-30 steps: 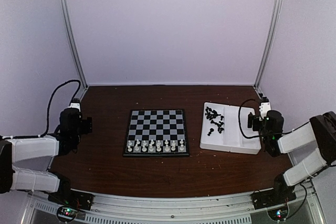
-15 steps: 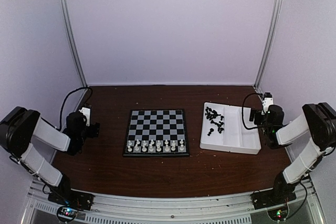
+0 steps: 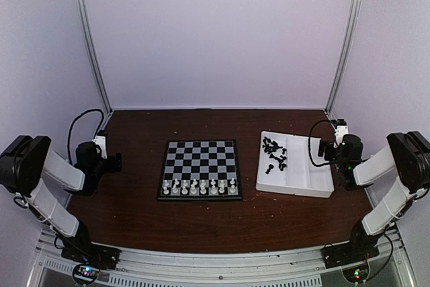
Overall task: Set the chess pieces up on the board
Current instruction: Reset both arms
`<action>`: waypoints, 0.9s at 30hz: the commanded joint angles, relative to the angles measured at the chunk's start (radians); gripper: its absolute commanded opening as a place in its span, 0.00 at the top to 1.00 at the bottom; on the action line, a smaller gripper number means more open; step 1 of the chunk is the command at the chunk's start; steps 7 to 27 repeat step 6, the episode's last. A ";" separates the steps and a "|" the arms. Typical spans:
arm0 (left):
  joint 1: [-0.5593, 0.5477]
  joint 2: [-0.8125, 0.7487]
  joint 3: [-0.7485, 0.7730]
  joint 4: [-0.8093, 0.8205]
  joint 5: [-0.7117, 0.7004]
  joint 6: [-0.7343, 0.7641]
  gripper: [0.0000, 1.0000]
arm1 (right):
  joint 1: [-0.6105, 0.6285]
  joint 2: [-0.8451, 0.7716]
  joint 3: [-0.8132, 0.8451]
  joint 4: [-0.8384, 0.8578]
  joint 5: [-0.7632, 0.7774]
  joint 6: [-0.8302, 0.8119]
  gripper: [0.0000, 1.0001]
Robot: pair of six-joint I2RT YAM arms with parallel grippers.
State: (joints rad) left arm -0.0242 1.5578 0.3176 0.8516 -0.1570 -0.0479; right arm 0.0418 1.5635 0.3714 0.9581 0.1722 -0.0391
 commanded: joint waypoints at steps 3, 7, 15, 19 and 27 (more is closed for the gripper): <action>0.001 0.009 0.032 0.036 0.067 0.002 0.02 | 0.002 -0.003 0.021 -0.013 -0.016 -0.002 0.00; 0.002 0.009 0.032 0.036 0.066 0.003 0.02 | 0.002 -0.005 0.018 -0.007 -0.017 -0.002 0.00; 0.002 0.009 0.032 0.036 0.066 0.003 0.02 | 0.002 -0.005 0.018 -0.007 -0.017 -0.002 0.00; 0.002 0.009 0.032 0.036 0.066 0.003 0.02 | 0.002 -0.005 0.018 -0.007 -0.017 -0.002 0.00; 0.002 0.009 0.032 0.036 0.066 0.003 0.02 | 0.002 -0.005 0.018 -0.007 -0.017 -0.002 0.00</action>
